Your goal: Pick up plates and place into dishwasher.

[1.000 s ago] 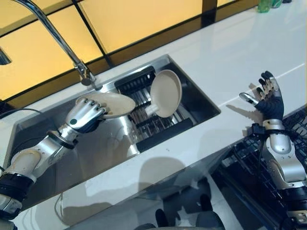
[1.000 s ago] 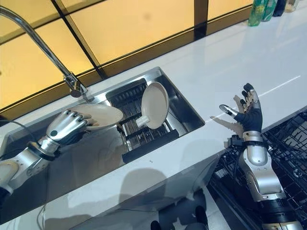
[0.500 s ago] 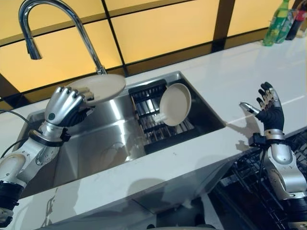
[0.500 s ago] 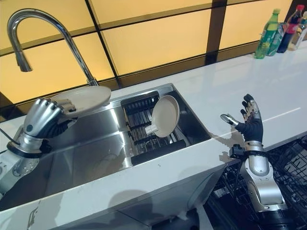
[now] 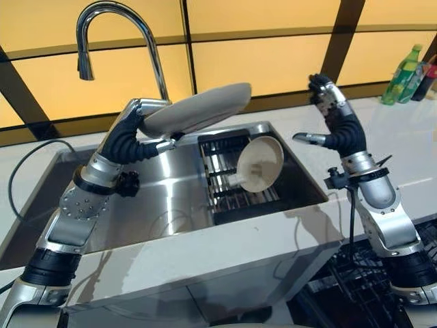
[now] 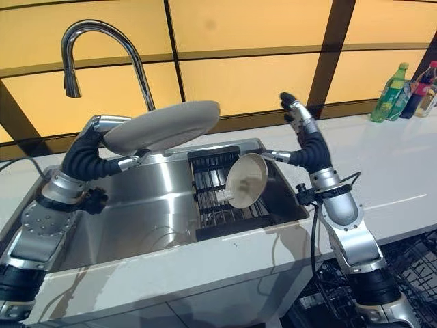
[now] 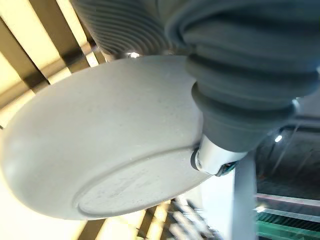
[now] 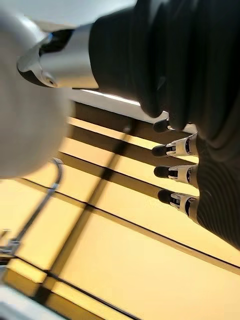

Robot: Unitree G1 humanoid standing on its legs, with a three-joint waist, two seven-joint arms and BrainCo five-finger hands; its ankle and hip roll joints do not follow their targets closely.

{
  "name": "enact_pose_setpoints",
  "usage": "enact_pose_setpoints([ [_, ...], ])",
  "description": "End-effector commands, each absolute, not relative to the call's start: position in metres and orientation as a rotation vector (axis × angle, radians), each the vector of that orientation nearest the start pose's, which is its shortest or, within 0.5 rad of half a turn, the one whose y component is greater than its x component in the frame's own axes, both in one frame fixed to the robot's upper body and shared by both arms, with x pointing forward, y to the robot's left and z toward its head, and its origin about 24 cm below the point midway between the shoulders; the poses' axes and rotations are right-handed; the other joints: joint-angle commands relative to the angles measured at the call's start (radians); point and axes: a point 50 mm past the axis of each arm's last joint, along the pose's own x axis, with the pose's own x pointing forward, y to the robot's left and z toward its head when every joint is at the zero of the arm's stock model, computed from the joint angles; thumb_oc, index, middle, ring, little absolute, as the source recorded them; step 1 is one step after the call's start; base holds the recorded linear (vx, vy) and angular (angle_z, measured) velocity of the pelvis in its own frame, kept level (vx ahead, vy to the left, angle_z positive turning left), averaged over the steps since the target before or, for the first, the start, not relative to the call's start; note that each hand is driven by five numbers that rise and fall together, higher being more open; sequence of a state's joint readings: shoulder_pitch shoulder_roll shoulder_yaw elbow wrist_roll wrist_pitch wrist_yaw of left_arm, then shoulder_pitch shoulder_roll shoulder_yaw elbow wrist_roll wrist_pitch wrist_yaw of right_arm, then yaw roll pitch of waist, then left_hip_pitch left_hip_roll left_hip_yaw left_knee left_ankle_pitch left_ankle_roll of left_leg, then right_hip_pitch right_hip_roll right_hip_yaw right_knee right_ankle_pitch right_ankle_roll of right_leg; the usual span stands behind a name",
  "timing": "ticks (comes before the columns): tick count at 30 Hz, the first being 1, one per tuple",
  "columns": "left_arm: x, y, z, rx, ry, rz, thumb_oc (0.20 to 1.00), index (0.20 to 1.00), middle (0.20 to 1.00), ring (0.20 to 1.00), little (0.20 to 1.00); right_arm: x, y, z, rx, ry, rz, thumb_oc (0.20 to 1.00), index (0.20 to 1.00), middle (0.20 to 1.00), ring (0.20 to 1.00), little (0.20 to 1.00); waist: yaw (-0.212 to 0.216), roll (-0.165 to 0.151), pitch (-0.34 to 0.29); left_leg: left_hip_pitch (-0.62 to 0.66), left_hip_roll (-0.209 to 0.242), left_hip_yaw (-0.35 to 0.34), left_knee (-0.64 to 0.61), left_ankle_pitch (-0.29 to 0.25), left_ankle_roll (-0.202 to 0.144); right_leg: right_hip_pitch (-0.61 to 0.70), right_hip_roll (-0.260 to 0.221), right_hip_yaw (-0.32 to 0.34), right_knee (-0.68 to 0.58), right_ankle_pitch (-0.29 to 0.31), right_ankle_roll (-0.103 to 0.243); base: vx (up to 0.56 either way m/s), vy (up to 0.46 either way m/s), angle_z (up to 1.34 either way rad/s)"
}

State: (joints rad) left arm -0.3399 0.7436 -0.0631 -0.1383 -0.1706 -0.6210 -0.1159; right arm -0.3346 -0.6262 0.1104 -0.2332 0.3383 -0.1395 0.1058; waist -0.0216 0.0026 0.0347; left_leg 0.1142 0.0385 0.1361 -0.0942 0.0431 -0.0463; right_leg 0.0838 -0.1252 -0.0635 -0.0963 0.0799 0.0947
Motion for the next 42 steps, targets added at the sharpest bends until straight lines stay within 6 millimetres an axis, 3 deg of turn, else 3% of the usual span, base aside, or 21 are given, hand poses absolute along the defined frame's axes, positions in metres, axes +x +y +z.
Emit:
enact_pose_setpoints([
  [1,0.254,0.170,0.259,0.493,-1.118,-0.506,0.200,0.200,0.200,0.200,0.200,0.272,-0.152,0.240,-0.352,-0.744,0.575,1.000,1.000,1.000,1.000,1.000,0.033,-0.021,-0.060,0.025,0.021,-0.026,0.007,-0.113,-0.012,0.027,-0.031,-0.044,0.009,-0.071,0.043,-0.05,-0.036,-0.01],
  [9,0.252,0.165,0.263,0.514,-1.123,-0.569,0.200,0.200,0.200,0.200,0.200,0.270,-0.138,0.241,-0.342,-0.691,0.785,1.000,1.000,1.000,1.000,1.000,0.040,-0.027,-0.076,0.032,0.014,-0.041,0.007,-0.116,-0.006,0.033,-0.019,-0.036,0.009,-0.075,0.036,-0.03,-0.017,0.00],
  [25,0.256,0.157,0.253,0.525,-1.050,-0.684,0.200,0.200,0.200,0.200,0.200,0.271,-0.126,0.234,-0.344,-0.695,0.851,1.000,1.000,1.000,1.000,1.000,0.044,-0.018,-0.078,0.037,0.001,-0.040,0.007,-0.116,0.011,0.042,-0.025,-0.033,0.009,-0.072,0.034,0.00,0.004,-0.01],
  [35,0.258,0.142,0.229,0.489,-0.912,-0.905,0.200,0.200,0.200,0.200,0.200,0.274,-0.115,0.237,-0.518,-0.671,0.964,1.000,1.000,1.000,1.000,1.000,0.058,-0.025,-0.071,0.041,-0.005,-0.041,0.007,-0.114,0.015,0.051,-0.032,-0.048,0.009,-0.068,0.035,0.00,0.000,-0.01],
  [42,0.259,0.145,0.227,0.495,-0.906,-0.900,0.200,0.200,0.200,0.200,0.200,0.272,-0.117,0.229,-0.559,-0.628,1.014,1.000,1.000,1.000,1.000,1.000,0.057,-0.027,-0.070,0.043,-0.004,-0.036,0.007,-0.112,0.016,0.055,-0.032,-0.049,0.009,-0.067,0.034,0.00,0.000,0.00],
])
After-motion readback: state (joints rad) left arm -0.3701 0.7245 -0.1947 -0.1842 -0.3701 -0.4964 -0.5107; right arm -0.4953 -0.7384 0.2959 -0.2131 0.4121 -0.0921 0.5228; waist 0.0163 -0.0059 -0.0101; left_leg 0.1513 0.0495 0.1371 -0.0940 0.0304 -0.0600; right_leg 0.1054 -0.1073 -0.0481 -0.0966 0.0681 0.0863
